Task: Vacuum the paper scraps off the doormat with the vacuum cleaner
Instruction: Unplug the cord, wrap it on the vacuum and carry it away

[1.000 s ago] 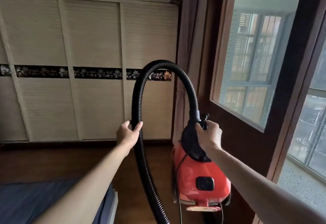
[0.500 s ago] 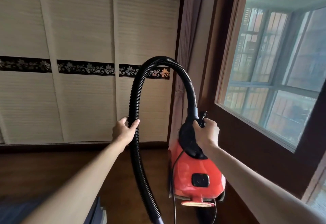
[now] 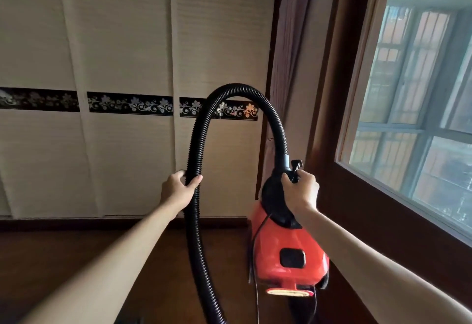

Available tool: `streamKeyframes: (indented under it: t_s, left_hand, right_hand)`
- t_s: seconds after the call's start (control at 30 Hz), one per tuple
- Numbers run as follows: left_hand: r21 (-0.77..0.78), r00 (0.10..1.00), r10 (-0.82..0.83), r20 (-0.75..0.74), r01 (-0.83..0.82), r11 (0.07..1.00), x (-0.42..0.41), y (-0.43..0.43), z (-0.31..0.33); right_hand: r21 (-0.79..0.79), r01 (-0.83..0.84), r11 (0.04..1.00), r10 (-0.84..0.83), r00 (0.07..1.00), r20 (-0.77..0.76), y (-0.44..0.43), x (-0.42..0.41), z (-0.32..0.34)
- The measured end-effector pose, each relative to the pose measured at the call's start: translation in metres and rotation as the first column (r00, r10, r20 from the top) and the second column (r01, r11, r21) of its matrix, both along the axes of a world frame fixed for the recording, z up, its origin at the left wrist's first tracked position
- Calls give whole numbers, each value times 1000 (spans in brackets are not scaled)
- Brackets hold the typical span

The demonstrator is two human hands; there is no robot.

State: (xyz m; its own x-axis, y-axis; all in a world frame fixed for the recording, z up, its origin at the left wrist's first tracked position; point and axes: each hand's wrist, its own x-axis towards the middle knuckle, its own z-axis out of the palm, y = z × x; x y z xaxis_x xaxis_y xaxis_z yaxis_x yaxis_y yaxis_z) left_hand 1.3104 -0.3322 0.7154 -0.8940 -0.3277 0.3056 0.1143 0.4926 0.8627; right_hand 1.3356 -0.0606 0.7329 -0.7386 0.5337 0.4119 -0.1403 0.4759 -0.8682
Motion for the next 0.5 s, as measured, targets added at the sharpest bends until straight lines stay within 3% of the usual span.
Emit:
streamKeyframes:
  t_s: [0.5]
  left_hand:
    - [10,989,149,15,-149,989,-194,-11,7]
  right_hand:
    - [57,-118,991,116,993,40,-20,-216,-14]
